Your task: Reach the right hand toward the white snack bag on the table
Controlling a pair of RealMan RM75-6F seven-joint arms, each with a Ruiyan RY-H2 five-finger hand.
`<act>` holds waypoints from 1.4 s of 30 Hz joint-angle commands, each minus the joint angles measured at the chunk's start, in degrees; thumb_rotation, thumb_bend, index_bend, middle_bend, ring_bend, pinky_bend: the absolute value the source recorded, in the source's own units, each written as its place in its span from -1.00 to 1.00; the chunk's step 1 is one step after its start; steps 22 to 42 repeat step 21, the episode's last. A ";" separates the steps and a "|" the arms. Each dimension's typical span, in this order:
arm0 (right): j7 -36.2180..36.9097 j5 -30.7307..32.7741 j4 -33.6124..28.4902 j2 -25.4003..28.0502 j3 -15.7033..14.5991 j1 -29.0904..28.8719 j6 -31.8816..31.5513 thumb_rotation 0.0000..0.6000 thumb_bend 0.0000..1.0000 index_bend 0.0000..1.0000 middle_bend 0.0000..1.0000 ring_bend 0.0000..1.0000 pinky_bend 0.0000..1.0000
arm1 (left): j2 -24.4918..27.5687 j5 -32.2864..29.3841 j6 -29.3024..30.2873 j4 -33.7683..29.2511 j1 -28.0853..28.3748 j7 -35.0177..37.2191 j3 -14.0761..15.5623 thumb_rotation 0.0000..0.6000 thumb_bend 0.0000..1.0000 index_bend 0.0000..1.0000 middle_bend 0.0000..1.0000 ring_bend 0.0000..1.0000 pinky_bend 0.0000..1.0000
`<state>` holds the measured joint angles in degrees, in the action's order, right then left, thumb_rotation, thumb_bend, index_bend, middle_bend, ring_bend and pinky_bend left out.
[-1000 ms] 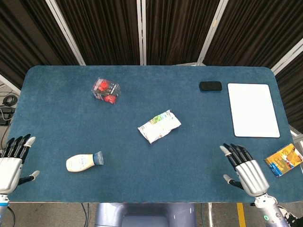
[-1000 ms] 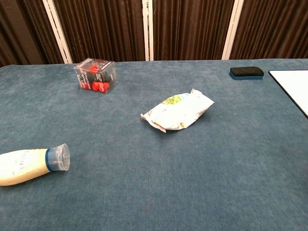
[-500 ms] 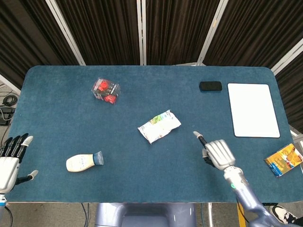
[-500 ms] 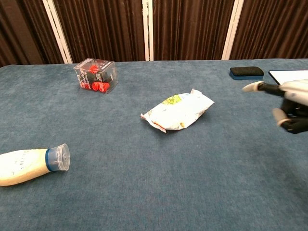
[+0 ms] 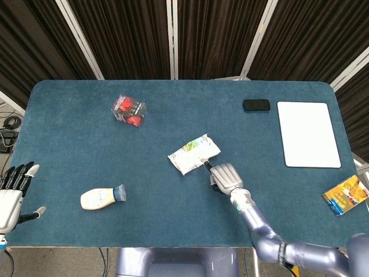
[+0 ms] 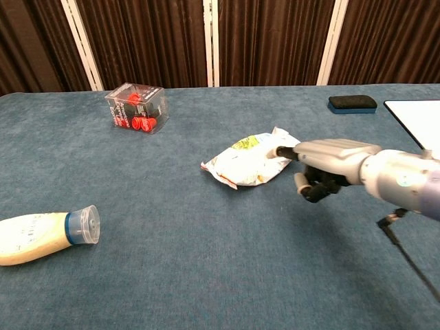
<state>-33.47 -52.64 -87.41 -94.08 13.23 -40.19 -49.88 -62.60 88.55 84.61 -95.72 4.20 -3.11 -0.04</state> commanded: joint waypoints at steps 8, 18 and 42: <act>-0.51 5.86 7.38 -5.40 1.60 -5.44 0.69 1.00 0.58 -1.00 0.93 0.99 0.79 | 0.26 -1.46 -1.69 0.51 0.71 1.44 -0.32 1.00 -0.75 -1.00 -1.00 -1.00 -1.00; 0.19 7.08 8.08 -6.07 0.15 -6.87 0.23 1.00 0.58 -1.00 0.93 0.99 0.79 | 0.27 -1.68 -1.85 0.51 0.86 1.60 -0.35 1.00 -0.75 -1.00 -1.00 -1.00 -1.00; 0.13 7.11 7.98 -6.09 -0.14 -7.08 0.03 1.00 0.58 -1.00 0.93 0.99 0.79 | 0.29 -1.74 -1.82 0.49 0.84 1.62 -0.36 1.00 -0.75 -1.00 -1.00 -1.00 -1.00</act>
